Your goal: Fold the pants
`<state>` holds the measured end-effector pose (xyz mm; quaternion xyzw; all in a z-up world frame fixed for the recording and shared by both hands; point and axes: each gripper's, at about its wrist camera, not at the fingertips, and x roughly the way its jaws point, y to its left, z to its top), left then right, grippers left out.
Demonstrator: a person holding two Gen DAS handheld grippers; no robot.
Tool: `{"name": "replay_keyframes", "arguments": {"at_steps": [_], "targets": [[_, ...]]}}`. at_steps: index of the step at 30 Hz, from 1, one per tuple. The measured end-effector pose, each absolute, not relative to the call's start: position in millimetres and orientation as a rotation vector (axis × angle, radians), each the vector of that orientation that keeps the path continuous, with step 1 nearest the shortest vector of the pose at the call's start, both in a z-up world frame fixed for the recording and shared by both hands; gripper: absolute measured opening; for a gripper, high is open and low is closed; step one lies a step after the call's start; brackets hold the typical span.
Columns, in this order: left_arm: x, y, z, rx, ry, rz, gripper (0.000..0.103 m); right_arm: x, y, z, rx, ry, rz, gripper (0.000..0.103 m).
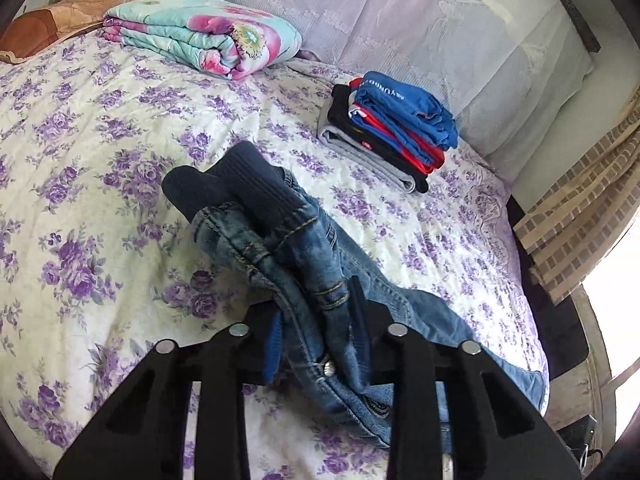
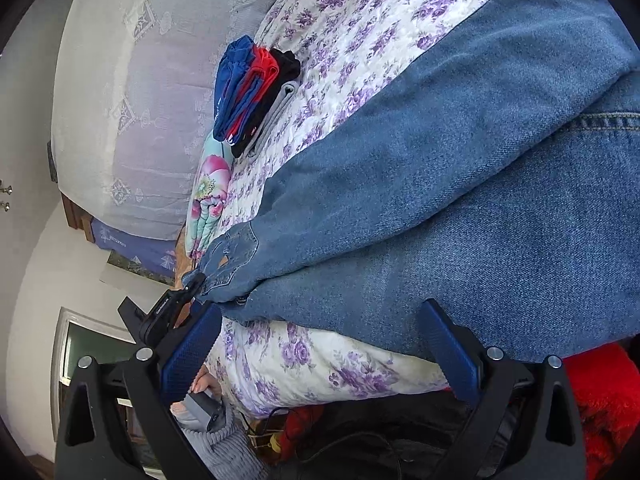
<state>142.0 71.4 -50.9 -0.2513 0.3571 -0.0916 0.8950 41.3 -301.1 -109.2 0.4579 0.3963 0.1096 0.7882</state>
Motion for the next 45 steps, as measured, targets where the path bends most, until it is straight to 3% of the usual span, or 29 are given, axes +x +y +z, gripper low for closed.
{"name": "replay_keyframes", "arguments": {"at_steps": [14, 34, 39, 42, 45], "targets": [[96, 79, 15, -0.533, 0.579, -0.314, 0.02, 33, -292, -131, 1.149, 0.925, 0.302, 0.099], [74, 106, 39, -0.536, 0.491, -0.271, 0.02, 48, -232, -152, 1.211, 1.116, 0.605, 0.099], [60, 110, 42, -0.548, 0.476, -0.294, 0.02, 45, -269, -162, 1.414, 0.888, 0.469, 0.098], [49, 118, 41, -0.577, 0.478, -0.335, 0.02, 39, -289, -160, 1.444, 0.757, 0.419, 0.084], [39, 124, 37, -0.59, 0.487, -0.338, 0.02, 33, -294, -160, 1.426, 0.742, 0.392, 0.068]]}}
